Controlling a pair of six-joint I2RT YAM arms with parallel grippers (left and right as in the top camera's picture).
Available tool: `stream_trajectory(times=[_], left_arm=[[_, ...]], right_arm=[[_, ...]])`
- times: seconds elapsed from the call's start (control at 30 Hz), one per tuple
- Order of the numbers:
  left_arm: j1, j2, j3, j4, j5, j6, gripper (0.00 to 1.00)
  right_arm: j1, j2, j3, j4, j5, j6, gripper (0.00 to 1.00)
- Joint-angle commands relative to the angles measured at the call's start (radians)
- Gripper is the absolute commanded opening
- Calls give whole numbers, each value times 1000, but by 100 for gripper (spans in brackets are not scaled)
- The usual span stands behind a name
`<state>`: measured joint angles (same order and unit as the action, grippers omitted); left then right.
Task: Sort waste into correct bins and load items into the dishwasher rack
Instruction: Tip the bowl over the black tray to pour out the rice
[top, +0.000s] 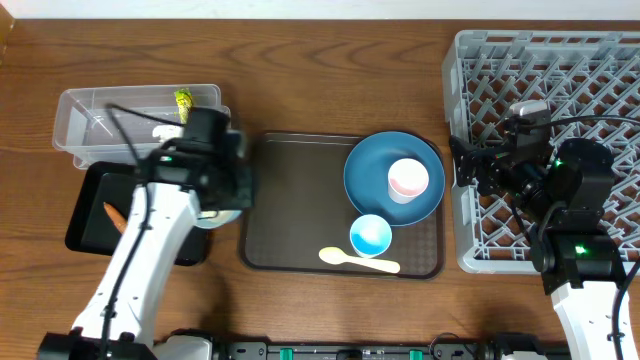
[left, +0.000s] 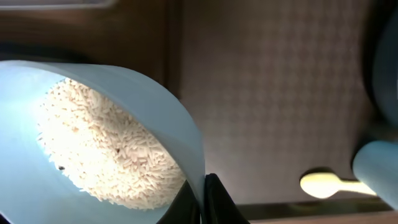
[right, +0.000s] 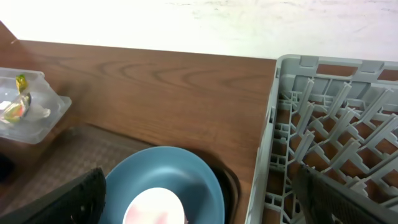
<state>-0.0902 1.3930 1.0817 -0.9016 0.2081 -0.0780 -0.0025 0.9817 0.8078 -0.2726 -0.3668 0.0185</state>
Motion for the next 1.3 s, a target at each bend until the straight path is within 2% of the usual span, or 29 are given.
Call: stream_trajectory(times=[0.0,0.27,0.6,0.77,1.07,1.27], left_arm=[[97,-13,10,18,113,50,6],[320,-3,8,43,309,124,6],[561,63,-33,39,694,267,6],[648,113,-33,39,840,309,6],[779,256,-33,20,993,330,6],[861,342,-33,19,1184,354,6]], right_arm=[[16,-3,25,-1,-4,3,96],[16,-3,25,0,-4,3,96],[16,-3,25,1,-4,3,96],[16,-3,25,1,-4,3,96],[16,-4,25,4,-5,3,96],[16,-8,25,4,-4,3,96]])
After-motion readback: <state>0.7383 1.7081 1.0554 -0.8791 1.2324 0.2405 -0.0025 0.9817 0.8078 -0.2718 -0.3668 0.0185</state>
